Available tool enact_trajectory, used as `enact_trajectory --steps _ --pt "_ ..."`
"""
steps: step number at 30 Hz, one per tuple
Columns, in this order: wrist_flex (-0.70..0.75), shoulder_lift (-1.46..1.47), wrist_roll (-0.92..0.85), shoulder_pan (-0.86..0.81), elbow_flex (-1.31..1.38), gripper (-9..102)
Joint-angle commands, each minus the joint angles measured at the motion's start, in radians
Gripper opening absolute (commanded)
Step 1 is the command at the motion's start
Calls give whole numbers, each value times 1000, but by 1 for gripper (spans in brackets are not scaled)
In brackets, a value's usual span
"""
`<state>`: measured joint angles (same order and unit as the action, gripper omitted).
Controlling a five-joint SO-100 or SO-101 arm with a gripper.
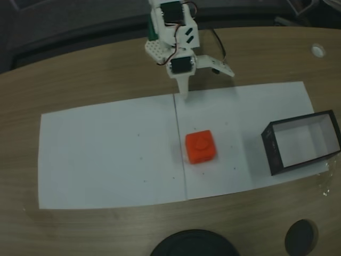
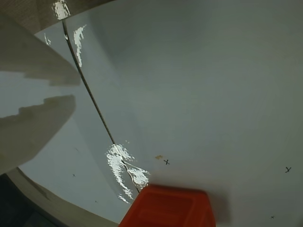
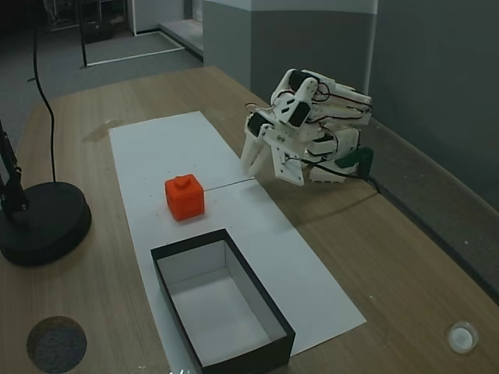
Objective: Grab a orange square and put it in the box.
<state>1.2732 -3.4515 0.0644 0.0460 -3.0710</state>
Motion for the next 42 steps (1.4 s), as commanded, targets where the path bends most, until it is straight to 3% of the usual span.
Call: enact_trajectory --steps 1,14,20,26,32,42 --pt "15 -25 3 8 69 0" --pt "-21 -26 -2 8 72 1" --pt "-216 -26 -71 8 146 23" --pt "-218 2 -91 -5 350 26" --pt "-175 333 -92 3 543 34" --pt "-94 1166 -61 60 1015 34"
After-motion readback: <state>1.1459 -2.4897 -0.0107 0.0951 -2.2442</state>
